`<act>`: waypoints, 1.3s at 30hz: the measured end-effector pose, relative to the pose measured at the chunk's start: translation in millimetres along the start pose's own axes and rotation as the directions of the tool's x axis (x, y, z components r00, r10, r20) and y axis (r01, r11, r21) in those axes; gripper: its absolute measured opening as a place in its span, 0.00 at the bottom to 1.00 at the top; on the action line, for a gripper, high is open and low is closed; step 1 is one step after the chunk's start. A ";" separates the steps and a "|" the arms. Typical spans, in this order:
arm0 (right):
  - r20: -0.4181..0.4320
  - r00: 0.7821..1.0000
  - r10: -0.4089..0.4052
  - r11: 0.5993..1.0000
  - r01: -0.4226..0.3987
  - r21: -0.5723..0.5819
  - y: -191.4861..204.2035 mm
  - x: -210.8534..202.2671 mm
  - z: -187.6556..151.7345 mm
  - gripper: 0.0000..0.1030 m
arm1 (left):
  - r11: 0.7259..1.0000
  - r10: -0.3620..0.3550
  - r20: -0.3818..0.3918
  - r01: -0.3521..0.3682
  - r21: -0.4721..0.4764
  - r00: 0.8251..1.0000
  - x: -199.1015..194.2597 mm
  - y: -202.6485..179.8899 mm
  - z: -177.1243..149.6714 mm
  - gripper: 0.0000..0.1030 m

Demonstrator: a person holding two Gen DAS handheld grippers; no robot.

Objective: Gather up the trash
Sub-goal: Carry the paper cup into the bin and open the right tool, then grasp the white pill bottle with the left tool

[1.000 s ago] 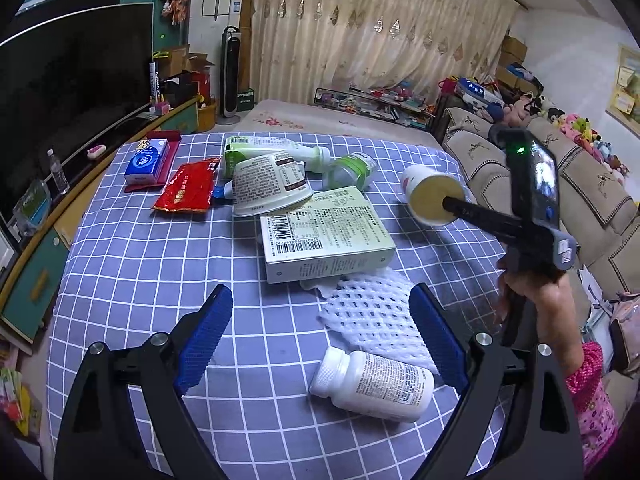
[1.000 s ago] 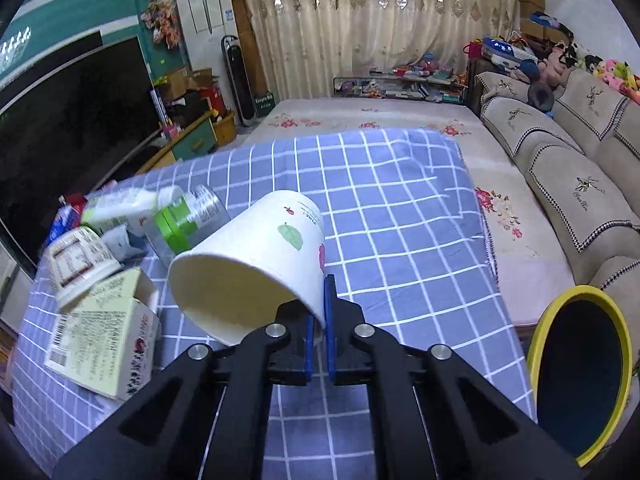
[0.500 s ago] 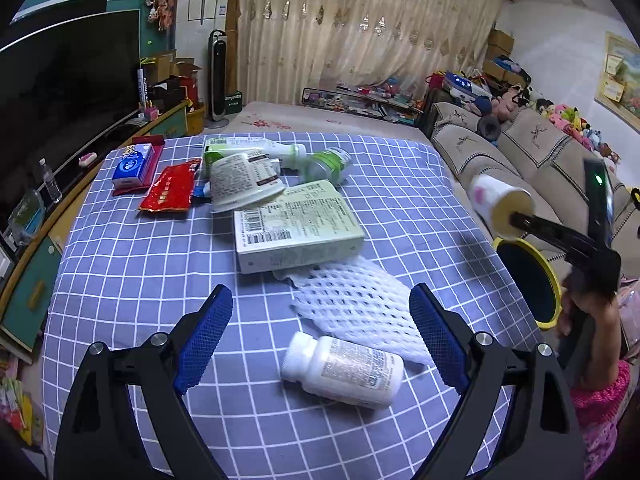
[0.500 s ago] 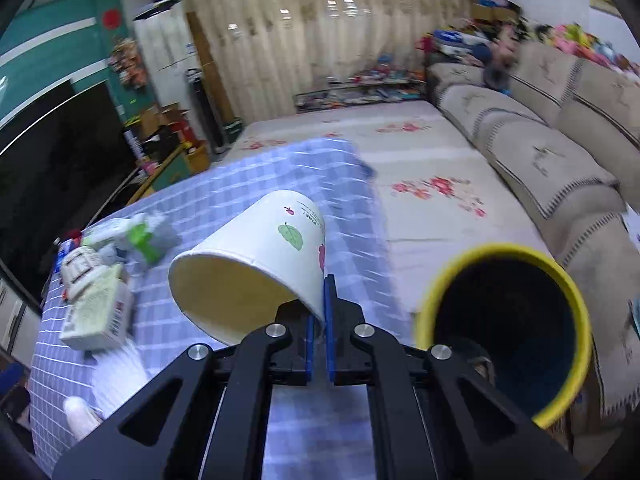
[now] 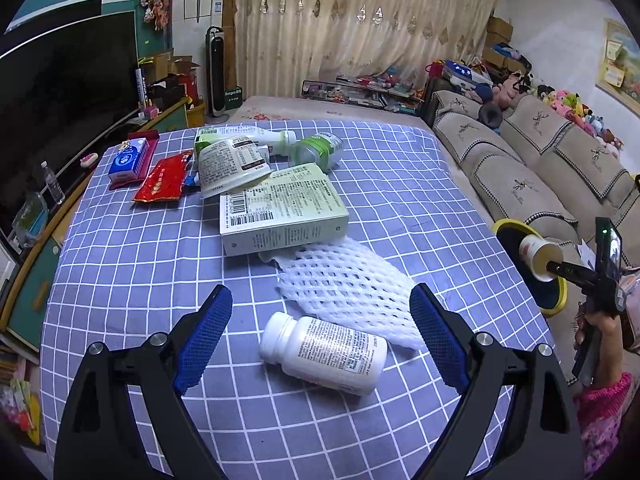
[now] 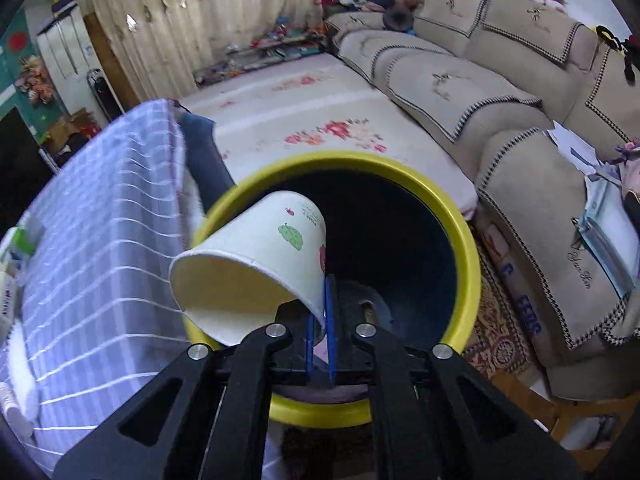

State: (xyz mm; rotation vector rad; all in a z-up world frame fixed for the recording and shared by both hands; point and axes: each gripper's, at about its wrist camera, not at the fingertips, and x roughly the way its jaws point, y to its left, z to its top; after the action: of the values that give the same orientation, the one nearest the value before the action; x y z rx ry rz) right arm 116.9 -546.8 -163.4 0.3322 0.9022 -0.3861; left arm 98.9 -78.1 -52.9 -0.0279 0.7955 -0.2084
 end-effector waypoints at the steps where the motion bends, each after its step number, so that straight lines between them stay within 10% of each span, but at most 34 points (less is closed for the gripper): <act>1: -0.010 1.000 -0.006 1.000 0.006 0.006 -3.9 4.4 0.4 0.08 | 1.000 0.001 0.001 -0.001 0.002 1.000 -0.4 -0.8 -0.2 0.87; 6: -0.012 1.000 -0.007 1.000 0.008 0.022 -6.5 9.9 0.1 0.24 | 1.000 0.010 0.011 -0.010 0.004 1.000 -4.4 -2.2 -0.1 0.90; 20: -0.006 0.999 0.038 0.999 -0.038 -0.015 15.3 -0.2 -2.4 0.27 | 0.983 -0.133 -0.065 0.140 0.120 0.989 9.8 -5.2 -18.5 0.94; 39: -0.012 0.999 0.050 0.997 -0.051 -0.058 33.9 -2.7 -3.5 0.31 | 0.956 -0.087 -0.156 0.127 0.265 0.984 54.4 -5.2 -28.2 0.94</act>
State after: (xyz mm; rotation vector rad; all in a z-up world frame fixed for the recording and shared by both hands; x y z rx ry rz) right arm 128.5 -514.9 -159.2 0.3030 0.9117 -0.3113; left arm 115.0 -92.4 -110.6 0.2080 0.9030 -0.4260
